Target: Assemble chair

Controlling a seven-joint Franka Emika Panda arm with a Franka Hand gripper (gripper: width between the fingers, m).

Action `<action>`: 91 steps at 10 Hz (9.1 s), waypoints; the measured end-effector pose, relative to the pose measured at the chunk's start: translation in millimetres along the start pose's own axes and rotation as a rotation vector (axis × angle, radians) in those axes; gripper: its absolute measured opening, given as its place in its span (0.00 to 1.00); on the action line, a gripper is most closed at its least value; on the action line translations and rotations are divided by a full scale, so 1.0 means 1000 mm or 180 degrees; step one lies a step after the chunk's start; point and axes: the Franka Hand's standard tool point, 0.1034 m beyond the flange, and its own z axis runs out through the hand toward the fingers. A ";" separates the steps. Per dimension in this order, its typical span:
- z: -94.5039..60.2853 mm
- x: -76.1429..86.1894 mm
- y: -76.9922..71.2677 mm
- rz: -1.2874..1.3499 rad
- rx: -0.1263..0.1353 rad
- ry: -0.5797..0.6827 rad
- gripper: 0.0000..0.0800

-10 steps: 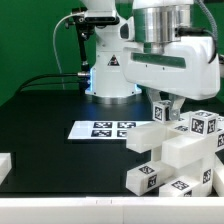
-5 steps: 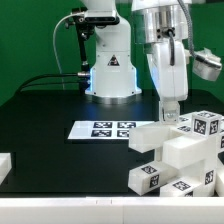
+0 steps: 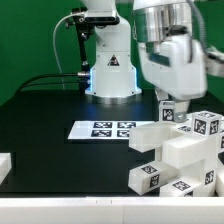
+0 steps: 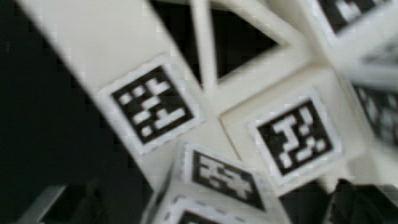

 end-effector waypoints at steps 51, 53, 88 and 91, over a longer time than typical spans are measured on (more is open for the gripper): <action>-0.002 -0.016 -0.013 -0.1111 -0.0031 0.0165 0.79; -0.002 -0.014 -0.012 -0.1597 -0.0045 0.0166 0.81; 0.001 -0.025 -0.023 -0.2592 -0.0084 0.0290 0.81; 0.002 -0.025 -0.023 -0.2345 -0.0071 0.0288 0.35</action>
Offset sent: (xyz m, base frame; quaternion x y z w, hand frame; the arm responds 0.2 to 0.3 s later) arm 0.0000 0.0000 0.0000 0.0000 0.0000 -0.1296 0.9916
